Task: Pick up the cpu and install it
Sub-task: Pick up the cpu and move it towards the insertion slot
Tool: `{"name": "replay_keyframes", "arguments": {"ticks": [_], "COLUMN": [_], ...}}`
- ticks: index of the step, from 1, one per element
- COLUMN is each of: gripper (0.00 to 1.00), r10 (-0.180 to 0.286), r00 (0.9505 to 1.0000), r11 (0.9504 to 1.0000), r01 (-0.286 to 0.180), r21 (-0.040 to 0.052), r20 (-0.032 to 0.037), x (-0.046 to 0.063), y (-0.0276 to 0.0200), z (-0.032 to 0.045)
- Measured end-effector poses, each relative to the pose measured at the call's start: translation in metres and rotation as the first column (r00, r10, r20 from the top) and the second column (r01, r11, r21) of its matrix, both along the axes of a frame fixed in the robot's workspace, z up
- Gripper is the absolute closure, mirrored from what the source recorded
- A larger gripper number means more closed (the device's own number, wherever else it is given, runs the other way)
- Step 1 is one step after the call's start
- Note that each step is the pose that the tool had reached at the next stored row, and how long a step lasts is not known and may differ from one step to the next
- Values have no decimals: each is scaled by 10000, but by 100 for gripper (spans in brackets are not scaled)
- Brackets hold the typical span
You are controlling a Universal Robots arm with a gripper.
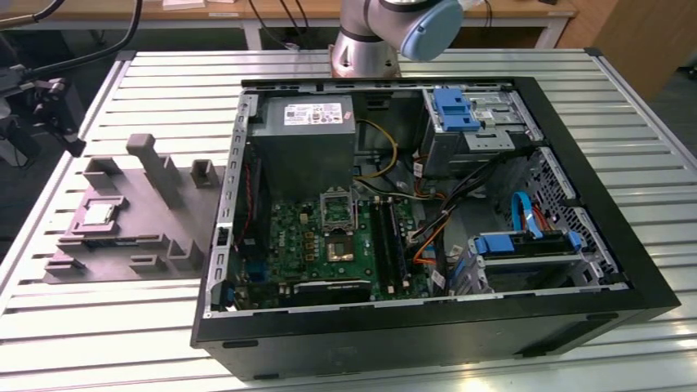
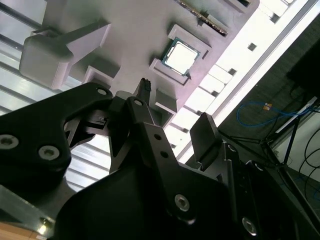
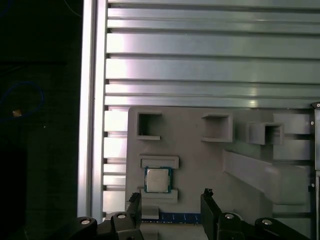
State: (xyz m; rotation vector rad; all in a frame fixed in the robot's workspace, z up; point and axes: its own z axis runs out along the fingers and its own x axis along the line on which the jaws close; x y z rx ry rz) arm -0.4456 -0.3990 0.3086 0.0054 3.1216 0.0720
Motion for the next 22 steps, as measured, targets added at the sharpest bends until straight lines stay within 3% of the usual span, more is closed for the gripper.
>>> {"name": "replay_keyframes", "arguments": {"ticks": [12,22], "gripper": [41,41], "r10": [0,-1], "r00": [10000,10000], "r11": [10000,10000], "r01": [0,1], "r21": [0,0], "r20": [0,0], "x": [0,0], "y": [0,-26], "z": [-28,-109]}}
